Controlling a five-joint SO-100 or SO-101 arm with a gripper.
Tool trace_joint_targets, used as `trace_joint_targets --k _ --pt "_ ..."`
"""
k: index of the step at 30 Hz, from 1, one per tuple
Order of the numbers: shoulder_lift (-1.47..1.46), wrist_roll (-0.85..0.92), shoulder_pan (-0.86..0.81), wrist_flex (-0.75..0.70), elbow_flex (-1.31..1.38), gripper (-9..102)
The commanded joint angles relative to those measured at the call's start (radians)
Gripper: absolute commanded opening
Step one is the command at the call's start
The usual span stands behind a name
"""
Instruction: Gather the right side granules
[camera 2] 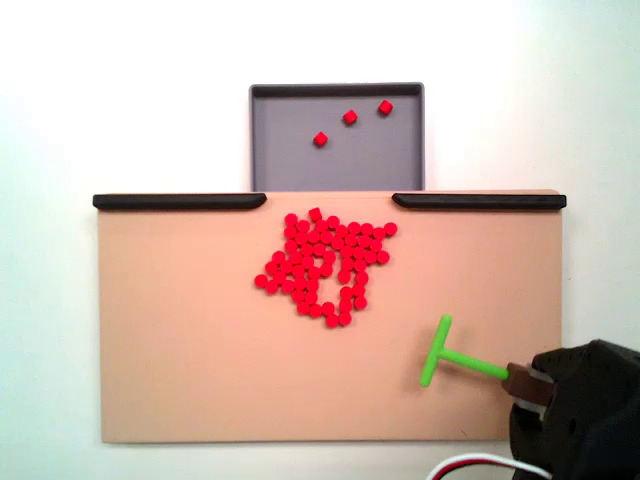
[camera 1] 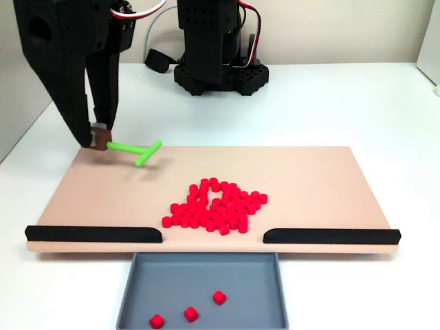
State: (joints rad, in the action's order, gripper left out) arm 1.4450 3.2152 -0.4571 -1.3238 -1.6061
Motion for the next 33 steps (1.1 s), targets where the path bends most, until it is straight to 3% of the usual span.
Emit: trace_joint_targets --k 1,15,33 --pt "-0.052 0.347 -0.009 0.000 0.112 0" --pt "-0.229 0.488 0.034 0.005 0.287 0" --pt "-0.330 0.479 0.069 0.005 0.365 0"
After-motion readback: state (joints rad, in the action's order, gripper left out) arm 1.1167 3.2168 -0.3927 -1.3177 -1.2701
